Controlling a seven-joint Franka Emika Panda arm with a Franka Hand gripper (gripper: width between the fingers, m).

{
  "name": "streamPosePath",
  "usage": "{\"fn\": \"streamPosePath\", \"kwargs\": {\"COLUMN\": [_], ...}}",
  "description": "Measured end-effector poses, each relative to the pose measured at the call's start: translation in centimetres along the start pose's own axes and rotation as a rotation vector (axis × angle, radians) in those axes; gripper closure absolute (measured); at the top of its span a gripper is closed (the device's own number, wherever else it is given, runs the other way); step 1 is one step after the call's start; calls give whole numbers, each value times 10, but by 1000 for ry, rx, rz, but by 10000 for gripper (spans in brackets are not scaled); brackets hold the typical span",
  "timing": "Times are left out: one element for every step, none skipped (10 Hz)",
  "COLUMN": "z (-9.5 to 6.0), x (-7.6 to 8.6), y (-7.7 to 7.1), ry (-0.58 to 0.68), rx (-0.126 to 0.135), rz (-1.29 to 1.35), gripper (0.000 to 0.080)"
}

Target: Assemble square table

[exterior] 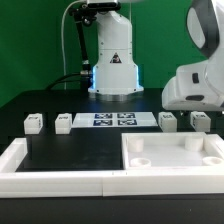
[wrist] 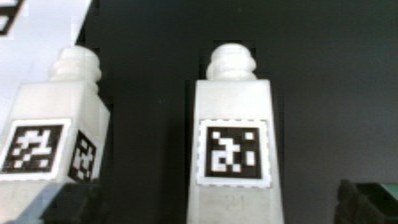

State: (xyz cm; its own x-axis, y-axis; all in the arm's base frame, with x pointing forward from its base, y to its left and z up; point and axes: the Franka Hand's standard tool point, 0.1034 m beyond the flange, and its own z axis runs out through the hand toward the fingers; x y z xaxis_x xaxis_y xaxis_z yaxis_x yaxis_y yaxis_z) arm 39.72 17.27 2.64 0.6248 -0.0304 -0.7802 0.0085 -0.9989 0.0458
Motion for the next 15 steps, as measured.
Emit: {"fn": "streamPosePath", "kwargs": {"z": [5, 7, 8, 10, 11, 14, 17, 21, 23, 26, 29, 30, 31, 31, 32], "x": [-3, 1, 1, 1, 1, 1, 1, 1, 0, -1, -1, -1, -1, -1, -1], "y": [0, -2, -3, -4, -3, -3, -3, -2, -2, -2, -2, -2, -3, -3, -4], "ry": [-61, -65, -61, -63, -64, -63, -64, -67, -72, -76, -73, -73, -72, -72, -72], "rx": [-3, -1, -2, -3, -3, -3, -4, -5, -7, -9, -8, -9, -11, -12, -12], "rz": [2, 2, 5, 5, 5, 4, 3, 4, 4, 4, 5, 4, 3, 2, 2], "gripper": [151, 151, 151, 151, 151, 151, 151, 151, 151, 151, 151, 151, 151, 175, 175]}}
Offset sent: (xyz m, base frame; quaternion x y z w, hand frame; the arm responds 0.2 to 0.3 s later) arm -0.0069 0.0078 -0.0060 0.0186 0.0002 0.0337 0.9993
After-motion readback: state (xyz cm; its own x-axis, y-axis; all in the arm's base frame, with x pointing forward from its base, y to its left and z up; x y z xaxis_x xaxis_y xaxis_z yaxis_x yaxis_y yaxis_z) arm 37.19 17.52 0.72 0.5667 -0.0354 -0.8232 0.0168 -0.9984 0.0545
